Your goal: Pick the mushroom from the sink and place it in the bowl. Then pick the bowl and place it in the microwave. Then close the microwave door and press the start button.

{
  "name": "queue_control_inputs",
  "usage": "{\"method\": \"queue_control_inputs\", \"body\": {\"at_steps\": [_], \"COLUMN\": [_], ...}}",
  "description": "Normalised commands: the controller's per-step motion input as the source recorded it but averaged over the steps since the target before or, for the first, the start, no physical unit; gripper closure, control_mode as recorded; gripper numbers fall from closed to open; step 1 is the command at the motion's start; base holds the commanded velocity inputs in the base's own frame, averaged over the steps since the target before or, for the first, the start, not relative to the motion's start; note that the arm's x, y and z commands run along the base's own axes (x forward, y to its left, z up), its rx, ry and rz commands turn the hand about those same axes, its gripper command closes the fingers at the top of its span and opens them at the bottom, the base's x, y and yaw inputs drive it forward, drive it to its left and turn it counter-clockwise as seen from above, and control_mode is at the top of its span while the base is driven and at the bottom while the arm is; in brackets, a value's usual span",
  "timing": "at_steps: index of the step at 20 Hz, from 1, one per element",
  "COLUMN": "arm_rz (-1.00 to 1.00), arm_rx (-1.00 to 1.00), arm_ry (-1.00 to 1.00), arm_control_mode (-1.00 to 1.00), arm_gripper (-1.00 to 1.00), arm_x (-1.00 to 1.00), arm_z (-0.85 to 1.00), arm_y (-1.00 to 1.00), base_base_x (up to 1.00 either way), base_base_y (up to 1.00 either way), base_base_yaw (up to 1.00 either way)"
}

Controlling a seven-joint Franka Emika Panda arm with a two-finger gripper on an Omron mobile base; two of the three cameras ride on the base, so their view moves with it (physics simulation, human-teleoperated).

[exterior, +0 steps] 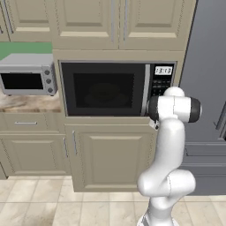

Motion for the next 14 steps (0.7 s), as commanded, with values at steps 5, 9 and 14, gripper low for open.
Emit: {"method": "queue_control_inputs", "body": {"at_steps": [5,9,14], "arm_rz": [0.0,0.0,0.0], "arm_rx": [0.0,0.0,0.0], "arm_ry": [0.0,0.0,0.0], "arm_control_mode": [-1.0,-1.0,-1.0], "arm_gripper": [1.0,1.0,1.0], "arm_x": [0.34,0.12,-0.01], "arm_z": [-0.23,-0.13,0.0], "arm_y": [-0.04,0.0,0.0], "base_base_x": [0.0,0.0,0.0], "base_base_y": [0.0,0.0,0.0], "base_base_yaw": [0.0,0.0,0.0]}}
